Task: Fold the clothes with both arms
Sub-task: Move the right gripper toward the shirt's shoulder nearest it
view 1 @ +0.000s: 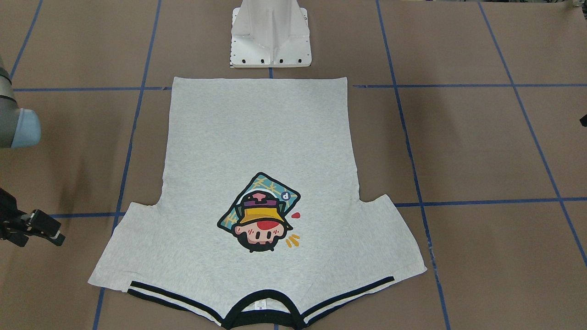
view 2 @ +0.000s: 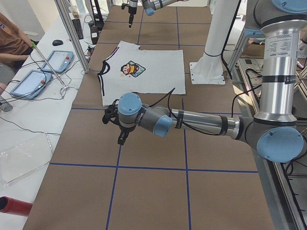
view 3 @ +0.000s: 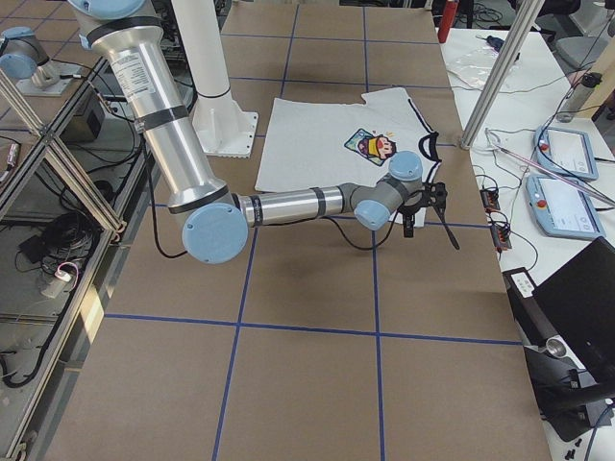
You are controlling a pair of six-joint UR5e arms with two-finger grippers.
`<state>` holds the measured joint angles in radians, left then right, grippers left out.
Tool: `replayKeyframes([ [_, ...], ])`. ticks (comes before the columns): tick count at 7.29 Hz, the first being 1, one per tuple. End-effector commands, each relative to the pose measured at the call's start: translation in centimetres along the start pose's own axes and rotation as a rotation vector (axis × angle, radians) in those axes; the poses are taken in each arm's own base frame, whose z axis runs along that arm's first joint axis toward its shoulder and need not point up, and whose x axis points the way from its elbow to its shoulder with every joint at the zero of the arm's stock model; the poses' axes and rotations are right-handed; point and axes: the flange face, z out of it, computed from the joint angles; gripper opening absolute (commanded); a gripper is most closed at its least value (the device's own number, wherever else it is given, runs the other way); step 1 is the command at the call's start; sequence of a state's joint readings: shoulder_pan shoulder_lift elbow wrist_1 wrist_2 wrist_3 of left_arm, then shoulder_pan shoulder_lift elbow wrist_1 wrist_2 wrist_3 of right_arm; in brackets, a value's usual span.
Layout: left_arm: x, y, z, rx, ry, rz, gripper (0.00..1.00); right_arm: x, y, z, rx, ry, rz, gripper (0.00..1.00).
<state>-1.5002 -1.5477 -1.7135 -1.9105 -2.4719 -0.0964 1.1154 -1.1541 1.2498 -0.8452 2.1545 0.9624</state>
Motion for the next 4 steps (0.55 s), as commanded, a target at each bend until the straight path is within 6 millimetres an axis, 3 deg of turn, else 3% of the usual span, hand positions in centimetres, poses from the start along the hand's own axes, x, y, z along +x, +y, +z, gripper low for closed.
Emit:
replayKeyframes([
  [1, 0.3, -0.2, -0.3, 0.011, -0.001, 0.015, 1.00, -1.7, -0.5, 5.0, 0.097, -0.016, 0.067, 0.94],
  [4, 0.7, -0.5, -1.3, 0.042, -0.058, 0.036, 1.00, -5.0, -1.4, 8.3, 0.155, 0.028, 0.116, 0.89],
])
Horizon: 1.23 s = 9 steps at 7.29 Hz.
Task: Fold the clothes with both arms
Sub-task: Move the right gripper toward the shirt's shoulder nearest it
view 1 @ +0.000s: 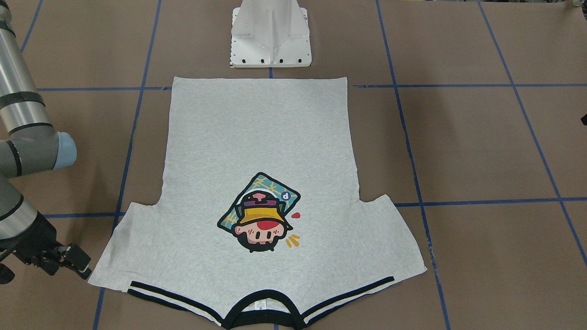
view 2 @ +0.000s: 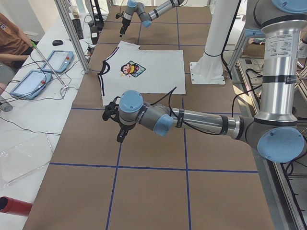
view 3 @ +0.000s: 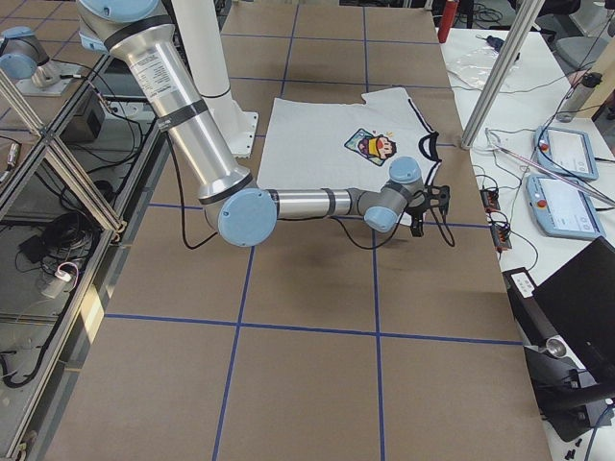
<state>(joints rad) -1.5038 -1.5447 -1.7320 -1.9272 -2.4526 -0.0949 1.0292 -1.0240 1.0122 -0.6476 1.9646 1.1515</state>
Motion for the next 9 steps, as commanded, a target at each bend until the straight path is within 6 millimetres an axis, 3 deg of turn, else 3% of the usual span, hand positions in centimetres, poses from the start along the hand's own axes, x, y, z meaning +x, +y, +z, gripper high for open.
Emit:
replayKeyframes([
  [1, 0.1, -0.4, -0.6, 0.020, -0.057, 0.010, 1.00, -1.3, 0.4, 2.9, 0.026, 0.046, 0.018, 0.80],
  [2, 0.6, -0.6, -1.0, 0.028, -0.056, 0.019, 1.00, -1.7, 0.7, 3.2, 0.036, 0.039, 0.011, 0.77],
  [3, 0.6, -0.6, -1.0, 0.028, -0.056, 0.019, 1.00, -2.0, 1.4, 3.6, 0.026, 0.037, 0.006, 0.66],
  [4, 0.5, -0.5, -0.9, 0.027, -0.056, 0.020, 1.00, -2.3, 1.5, 3.6, 0.024, 0.034, 0.003, 0.42],
  [5, 0.6, -0.6, -1.0, 0.028, -0.056, 0.019, 1.00, -2.1, 1.5, 3.6, 0.024, 0.035, 0.004, 0.08],
  [6, 0.5, -0.5, -0.9, 0.027, -0.056, 0.020, 1.00, -2.3, 1.4, 3.4, 0.019, 0.029, 0.004, 0.00],
  [9, 0.6, -0.7, -0.9, 0.028, -0.055, 0.020, 1.00, -2.7, 1.2, 2.7, -0.022, -0.005, 0.009, 0.00],
])
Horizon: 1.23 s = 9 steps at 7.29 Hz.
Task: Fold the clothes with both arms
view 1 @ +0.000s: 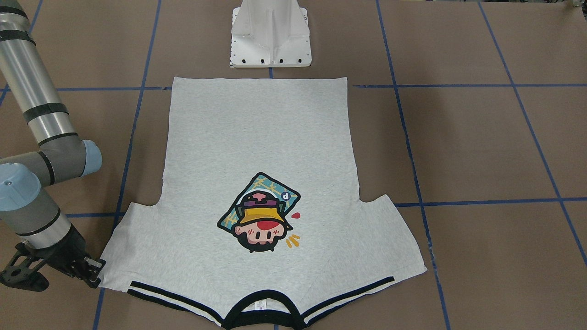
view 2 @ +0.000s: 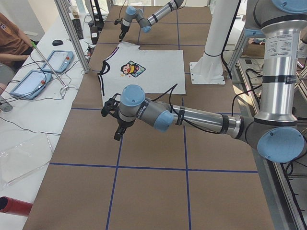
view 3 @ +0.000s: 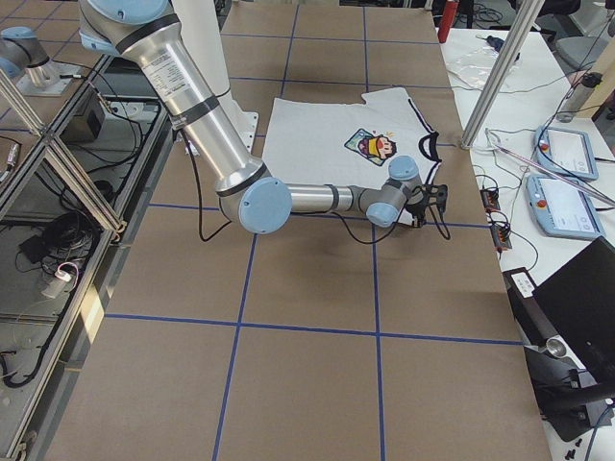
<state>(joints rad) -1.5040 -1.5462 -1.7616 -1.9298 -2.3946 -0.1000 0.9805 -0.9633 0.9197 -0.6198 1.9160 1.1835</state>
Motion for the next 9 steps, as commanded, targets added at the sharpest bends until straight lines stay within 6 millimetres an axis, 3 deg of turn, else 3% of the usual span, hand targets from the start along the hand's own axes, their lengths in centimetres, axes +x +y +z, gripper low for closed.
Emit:
replayKeyframes([
  [1, 0.1, -0.1, 0.0, 0.001, 0.002, 0.001, 1.00, -2.2, -0.2, -2.0, -0.034, -0.067, 0.027, 0.00],
  [2, 0.1, -0.2, 0.0, 0.001, 0.002, 0.001, 1.00, -5.6, 0.2, -4.2, -0.028, -0.130, 0.092, 0.00],
  [3, 0.1, -0.2, 0.0, 0.001, 0.005, -0.001, 1.00, -10.7, 2.2, -4.6, -0.058, -0.178, 0.146, 0.00],
  [4, 0.2, -0.3, 0.1, 0.000, 0.006, 0.000, 1.00, -15.7, 3.6, -4.3, -0.071, -0.169, 0.171, 0.00],
  [5, 0.3, -0.4, 0.0, 0.002, 0.007, 0.001, 1.00, -19.3, 3.9, -4.3, -0.075, -0.147, 0.172, 0.00],
  [6, 0.3, -0.5, 0.0, -0.001, 0.009, -0.001, 1.00, -22.0, 3.5, -3.1, -0.058, -0.113, 0.177, 0.00],
  [8, 0.0, -0.5, 0.2, -0.006, 0.008, -0.007, 1.00, -21.6, 2.6, -0.3, -0.019, -0.042, 0.195, 0.00],
  [9, 0.1, -0.5, 0.3, -0.006, 0.009, -0.005, 1.00, -21.6, 2.7, -0.3, -0.013, -0.040, 0.194, 0.00],
])
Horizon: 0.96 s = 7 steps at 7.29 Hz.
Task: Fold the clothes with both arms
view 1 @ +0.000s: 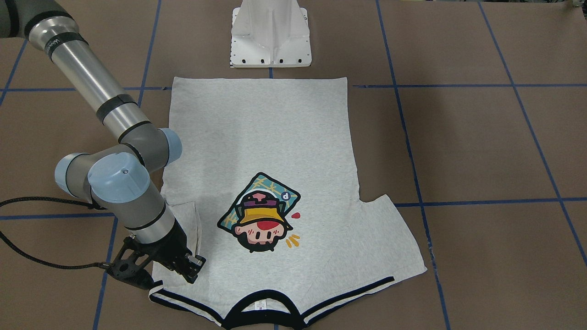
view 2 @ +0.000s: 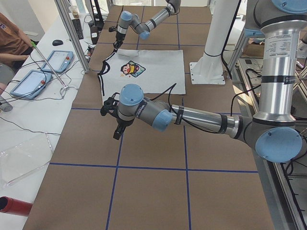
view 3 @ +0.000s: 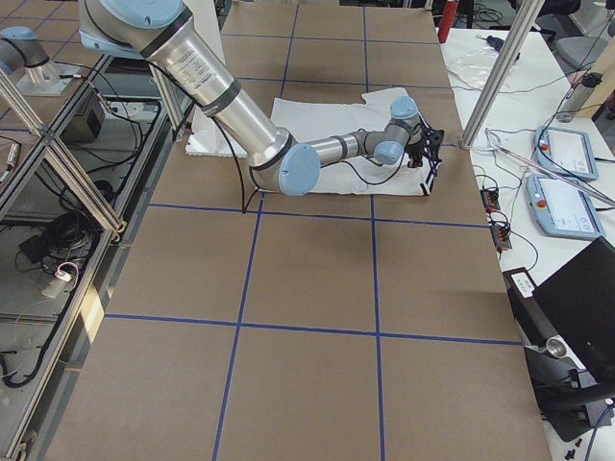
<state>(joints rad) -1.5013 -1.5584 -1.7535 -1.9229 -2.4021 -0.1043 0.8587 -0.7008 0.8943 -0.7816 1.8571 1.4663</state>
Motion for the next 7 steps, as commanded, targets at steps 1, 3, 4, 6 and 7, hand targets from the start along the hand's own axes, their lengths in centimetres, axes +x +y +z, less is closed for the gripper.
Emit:
replayKeyframes([
  [1, 0.1, -0.4, 0.0, 0.003, 0.001, 0.004, 1.00, -0.5, 1.4, 1.1, 0.024, 0.015, -0.014, 0.48],
  [3, 2.0, -3.7, -0.5, 0.040, 0.016, -0.086, 1.00, -0.4, 2.9, -1.0, 0.053, -0.036, -0.036, 1.00],
  [4, 5.4, -5.6, 1.0, 0.047, 0.057, -0.108, 1.00, 0.8, 3.7, -3.5, 0.011, -0.057, -0.036, 1.00],
  [6, 12.4, -8.7, 6.8, 0.003, 0.143, -0.154, 1.00, 3.3, 5.8, -10.7, -0.102, -0.105, -0.042, 1.00],
  [7, 13.8, -12.7, 10.1, -0.021, 0.162, -0.183, 1.00, 7.2, 7.2, -13.4, -0.145, -0.124, -0.048, 1.00],
])
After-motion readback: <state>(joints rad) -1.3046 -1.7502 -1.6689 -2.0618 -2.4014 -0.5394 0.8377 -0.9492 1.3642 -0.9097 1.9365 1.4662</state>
